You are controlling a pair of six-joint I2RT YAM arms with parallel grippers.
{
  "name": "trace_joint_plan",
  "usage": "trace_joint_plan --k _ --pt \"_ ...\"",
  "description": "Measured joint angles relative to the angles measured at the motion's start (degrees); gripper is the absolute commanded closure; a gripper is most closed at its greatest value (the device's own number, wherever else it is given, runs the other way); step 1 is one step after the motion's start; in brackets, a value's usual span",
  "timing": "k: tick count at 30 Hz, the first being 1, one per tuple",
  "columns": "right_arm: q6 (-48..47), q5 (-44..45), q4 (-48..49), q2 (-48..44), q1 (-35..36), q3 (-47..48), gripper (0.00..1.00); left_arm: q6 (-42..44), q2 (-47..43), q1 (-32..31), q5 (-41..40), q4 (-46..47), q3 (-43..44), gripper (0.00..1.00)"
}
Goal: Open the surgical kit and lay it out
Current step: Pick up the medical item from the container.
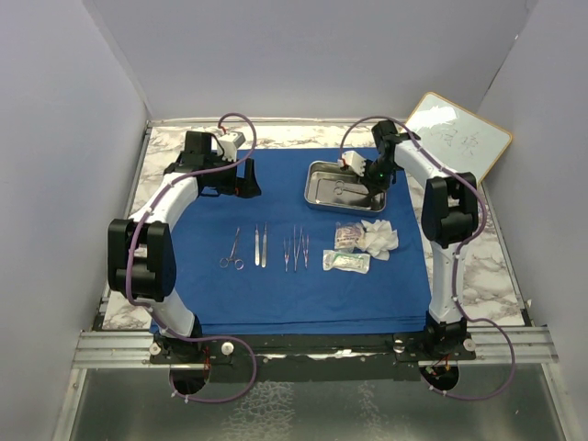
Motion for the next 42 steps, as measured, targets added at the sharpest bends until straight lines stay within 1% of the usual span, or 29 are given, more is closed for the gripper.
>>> trace_joint_plan --k 13,20,32,36,42 --pt "0.2 0.0 1.0 -3.6 0.0 -0.4 0.99 0.1 0.0 -0.4 0.0 1.2 -0.9 0.05" --pt "0.9 -1.9 1.8 -4.8 0.0 -1.4 0.99 0.2 -0.7 -0.4 0.0 2.2 -2.1 0.06" --pt "3.7 -5.2 5.8 -12.1 0.7 -6.4 0.99 -0.1 -3.1 -0.7 0.9 3.4 -3.2 0.08" --pt "4.4 -5.4 7.3 -15.3 2.4 -8.4 0.99 -0.4 -4.5 -0.7 2.3 4.1 -3.8 0.09" --pt "5.0 -5.5 8.7 -19.5 7.8 -10.5 0.99 -0.4 -6.9 -1.0 5.8 4.5 -4.4 0.11"
